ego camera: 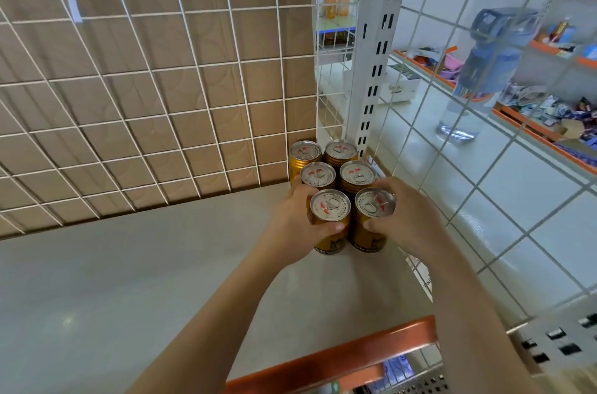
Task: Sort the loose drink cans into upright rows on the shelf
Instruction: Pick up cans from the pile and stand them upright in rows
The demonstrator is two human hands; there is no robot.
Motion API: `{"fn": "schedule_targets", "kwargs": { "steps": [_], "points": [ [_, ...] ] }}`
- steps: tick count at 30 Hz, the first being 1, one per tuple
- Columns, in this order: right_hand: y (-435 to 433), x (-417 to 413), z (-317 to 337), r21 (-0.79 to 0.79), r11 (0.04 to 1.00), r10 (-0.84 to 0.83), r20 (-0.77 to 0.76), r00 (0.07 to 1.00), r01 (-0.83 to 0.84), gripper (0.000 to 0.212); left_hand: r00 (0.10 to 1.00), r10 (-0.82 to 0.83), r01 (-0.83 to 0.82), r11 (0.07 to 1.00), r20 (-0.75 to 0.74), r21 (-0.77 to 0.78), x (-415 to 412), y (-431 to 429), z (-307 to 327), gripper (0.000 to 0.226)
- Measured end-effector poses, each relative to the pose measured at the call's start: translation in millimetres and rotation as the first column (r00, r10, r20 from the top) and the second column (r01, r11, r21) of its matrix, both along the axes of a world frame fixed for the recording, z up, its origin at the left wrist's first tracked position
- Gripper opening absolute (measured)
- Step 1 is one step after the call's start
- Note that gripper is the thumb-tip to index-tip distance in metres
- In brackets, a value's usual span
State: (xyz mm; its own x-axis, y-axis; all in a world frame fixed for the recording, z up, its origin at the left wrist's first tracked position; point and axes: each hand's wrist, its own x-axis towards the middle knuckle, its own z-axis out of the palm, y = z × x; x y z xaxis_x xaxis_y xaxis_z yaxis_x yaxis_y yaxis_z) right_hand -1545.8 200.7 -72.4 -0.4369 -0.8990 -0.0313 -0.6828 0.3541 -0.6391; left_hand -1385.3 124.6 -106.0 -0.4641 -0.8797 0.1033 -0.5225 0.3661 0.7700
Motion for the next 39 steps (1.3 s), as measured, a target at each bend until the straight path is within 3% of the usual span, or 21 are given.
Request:
{"fn": "schedule_targets", "kwargs": {
  "steps": [7, 13, 16, 19, 22, 30, 39],
  "points": [
    [1, -1, -3, -0.02, 1.0, -0.004, 0.012, 1.0, 0.004, 0.069, 1.0, 0.009, -0.009, 1.0, 0.01, -0.016, -2, 4, -3, 0.061],
    [2, -1, -5, -0.06, 0.998, 0.012, 0.042, 0.999, -0.009, 0.067, 0.999, 0.001, -0.004, 0.998, 0.053, 0.059, 1, 0, 0, 0.062],
    [1, 0, -5, -0.065, 0.998, 0.014, 0.063, 0.998, -0.01, 0.067, 0.996, 0.082, -0.087, 0.99, 0.044, 0.11, 5, -6, 12, 0.068],
    [-2, 2, -5, -0.049, 0.999, -0.001, 0.049, 0.999, 0.004, 0.068, 0.983, 0.182, -0.18, 0.978, -0.012, 0.106, 6, -30, 19, 0.055],
    [-5, 2, -6, -0.027, 1.0, -0.006, 0.032, 0.999, 0.007, 0.069, 0.973, 0.224, -0.23, 0.965, 0.057, 0.125, 1, -57, 17, 0.045],
    [-7, 0, -5, -0.032, 0.999, -0.005, 0.01, 1.0, 0.005, 0.067, 0.982, 0.181, -0.167, 0.966, -0.05, 0.199, -19, -70, 4, 0.047],
    [-10, 2, -5, -0.026, 1.0, 0.007, 0.017, 1.0, -0.006, 0.064, 0.984, 0.176, -0.175, 0.975, 0.012, 0.14, -12, -68, 3, 0.044]
  ]
}}
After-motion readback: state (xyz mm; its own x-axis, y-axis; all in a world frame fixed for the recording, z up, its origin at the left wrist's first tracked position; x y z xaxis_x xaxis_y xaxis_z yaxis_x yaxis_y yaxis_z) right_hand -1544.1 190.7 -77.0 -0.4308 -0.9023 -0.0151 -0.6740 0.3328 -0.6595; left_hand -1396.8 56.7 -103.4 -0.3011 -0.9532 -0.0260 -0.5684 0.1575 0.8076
